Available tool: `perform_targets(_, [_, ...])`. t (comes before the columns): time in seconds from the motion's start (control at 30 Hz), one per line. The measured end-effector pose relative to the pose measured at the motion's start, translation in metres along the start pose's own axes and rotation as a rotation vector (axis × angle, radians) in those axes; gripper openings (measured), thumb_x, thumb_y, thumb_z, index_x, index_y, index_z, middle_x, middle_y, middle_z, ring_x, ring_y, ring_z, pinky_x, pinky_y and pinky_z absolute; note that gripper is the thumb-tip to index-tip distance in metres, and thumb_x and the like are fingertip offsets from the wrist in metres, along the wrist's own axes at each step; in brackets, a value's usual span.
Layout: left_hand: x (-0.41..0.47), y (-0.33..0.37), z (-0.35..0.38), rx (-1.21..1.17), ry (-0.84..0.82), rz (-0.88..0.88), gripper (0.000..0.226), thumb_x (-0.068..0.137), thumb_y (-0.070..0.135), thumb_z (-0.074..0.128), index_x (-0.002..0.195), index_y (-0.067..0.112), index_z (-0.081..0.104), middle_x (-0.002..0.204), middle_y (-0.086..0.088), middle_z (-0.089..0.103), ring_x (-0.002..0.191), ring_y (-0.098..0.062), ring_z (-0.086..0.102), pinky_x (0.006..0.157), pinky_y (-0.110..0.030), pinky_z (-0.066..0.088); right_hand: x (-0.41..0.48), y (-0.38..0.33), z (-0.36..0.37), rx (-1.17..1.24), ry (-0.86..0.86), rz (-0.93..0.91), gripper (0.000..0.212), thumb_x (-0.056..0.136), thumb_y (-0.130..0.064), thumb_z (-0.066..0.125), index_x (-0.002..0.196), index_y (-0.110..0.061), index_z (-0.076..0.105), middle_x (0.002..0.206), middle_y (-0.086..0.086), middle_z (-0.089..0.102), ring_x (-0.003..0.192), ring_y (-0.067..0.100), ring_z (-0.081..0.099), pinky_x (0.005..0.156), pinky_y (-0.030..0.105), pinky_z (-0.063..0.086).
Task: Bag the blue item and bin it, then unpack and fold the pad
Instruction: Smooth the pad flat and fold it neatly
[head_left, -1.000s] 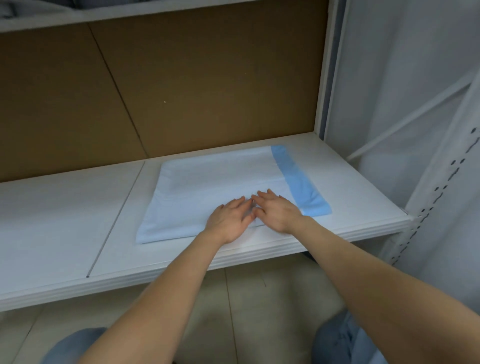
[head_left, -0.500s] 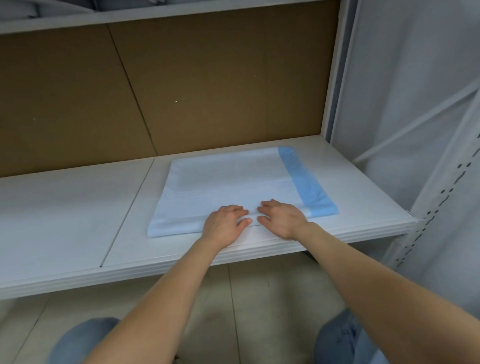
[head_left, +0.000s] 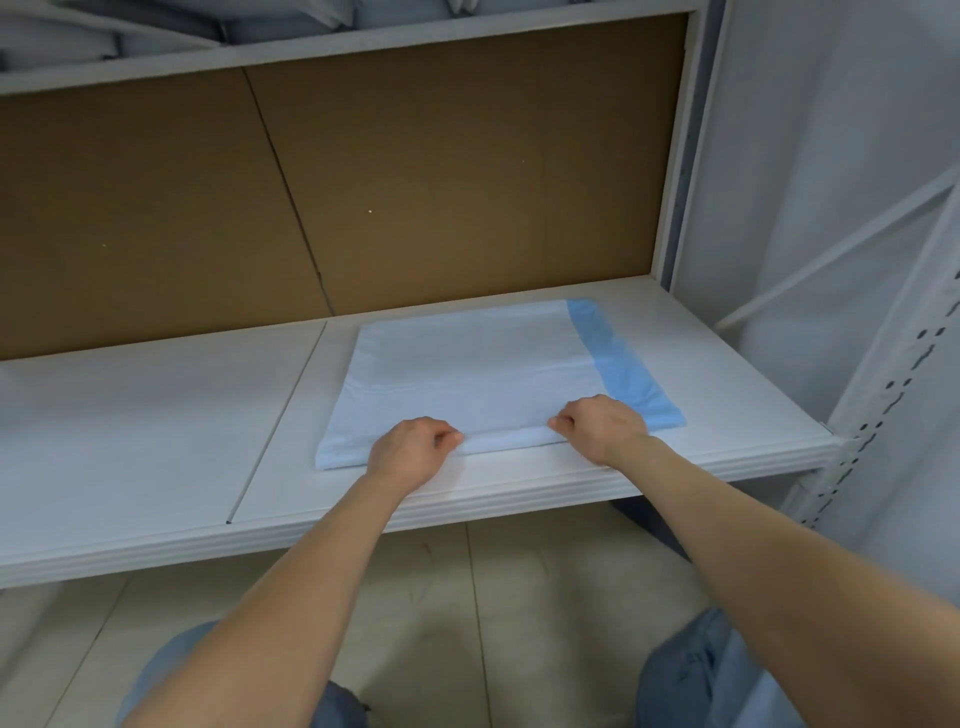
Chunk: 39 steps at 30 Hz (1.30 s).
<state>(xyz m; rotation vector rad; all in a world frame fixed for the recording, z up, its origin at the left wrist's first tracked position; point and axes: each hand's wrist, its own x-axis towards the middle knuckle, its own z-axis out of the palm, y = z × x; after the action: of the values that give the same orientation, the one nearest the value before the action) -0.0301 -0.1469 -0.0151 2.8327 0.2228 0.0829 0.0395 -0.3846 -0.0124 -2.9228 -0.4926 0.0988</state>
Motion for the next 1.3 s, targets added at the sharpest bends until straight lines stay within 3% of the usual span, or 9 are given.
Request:
perform_targets(0.1, [-0.008,-0.024,-0.007,0.055,0.071,-0.081,0.037,0.099,0.044,0.037,0.112,0.027,0.067,0.119,0.005,0.064,0.107,-0.020,0.059,0.079,-0.029,0.046,-0.005,0.012,0.002,-0.038,0.032,0.043,0.047,0.101,-0.046,0.026,0.112,-0.017,0.061,0.112,0.007,0.064,0.106,0.027,0.058,0.075,0.031,0.039])
perform_targets(0.33, [-0.019,-0.060,-0.020,0.196,0.058,-0.169,0.042,0.100,0.045,0.030,0.112,0.021,0.063,0.119,-0.002,0.063,0.108,-0.023,0.059,0.083,-0.030,0.045,-0.004,0.029,-0.003,-0.039,0.013,0.130,0.049,0.100,-0.049,0.026,0.107,-0.017,0.062,0.110,0.006,0.063,0.103,0.026,0.058,0.077,0.033,0.040])
perform_targets(0.57, [-0.016,-0.054,-0.029,0.390,-0.101,-0.157,0.065,0.090,0.067,0.032,0.139,0.025,0.044,0.142,0.003,0.047,0.128,-0.019,0.048,0.099,-0.034,0.042,-0.002,0.017,-0.014,-0.071,-0.056,0.167,0.053,0.099,-0.053,0.028,0.113,-0.014,0.060,0.117,0.007,0.061,0.107,0.026,0.057,0.081,0.033,0.041])
perform_targets(0.67, [-0.012,-0.042,-0.032,0.370,-0.177,-0.055,0.064,0.091,0.064,0.037,0.147,0.034,0.030,0.153,0.007,0.031,0.138,-0.016,0.036,0.106,-0.035,0.036,0.000,0.001,-0.020,-0.057,-0.136,0.036,0.065,0.090,-0.067,0.036,0.129,-0.018,0.052,0.135,0.004,0.050,0.122,0.024,0.050,0.096,0.037,0.042])
perform_targets(0.77, [-0.009,-0.032,-0.025,0.291,-0.192,0.035,0.053,0.095,0.054,0.041,0.146,0.042,0.030,0.156,0.011,0.024,0.142,-0.014,0.029,0.110,-0.032,0.031,-0.003,-0.017,-0.016,0.003,-0.184,-0.145,0.059,0.091,-0.054,0.051,0.144,-0.031,0.039,0.153,-0.006,0.033,0.139,0.018,0.033,0.110,0.035,0.031])
perform_targets(0.87, [-0.003,-0.027,-0.023,0.323,-0.165,0.055,0.046,0.098,0.046,0.041,0.143,0.041,0.036,0.154,0.009,0.030,0.140,-0.016,0.033,0.108,-0.031,0.033,0.001,-0.018,-0.010,0.016,-0.129,-0.187,0.041,0.097,-0.038,0.049,0.138,-0.036,0.048,0.146,-0.009,0.043,0.134,0.018,0.039,0.106,0.031,0.034])
perform_targets(1.3, [0.011,-0.024,-0.024,0.325,-0.165,0.062,0.041,0.096,0.038,0.050,0.137,0.038,0.047,0.143,0.008,0.048,0.130,-0.018,0.045,0.102,-0.030,0.040,0.010,-0.012,-0.016,-0.050,-0.093,-0.195,0.032,0.095,-0.032,0.049,0.125,-0.039,0.060,0.125,-0.008,0.062,0.115,0.019,0.054,0.088,0.027,0.043])
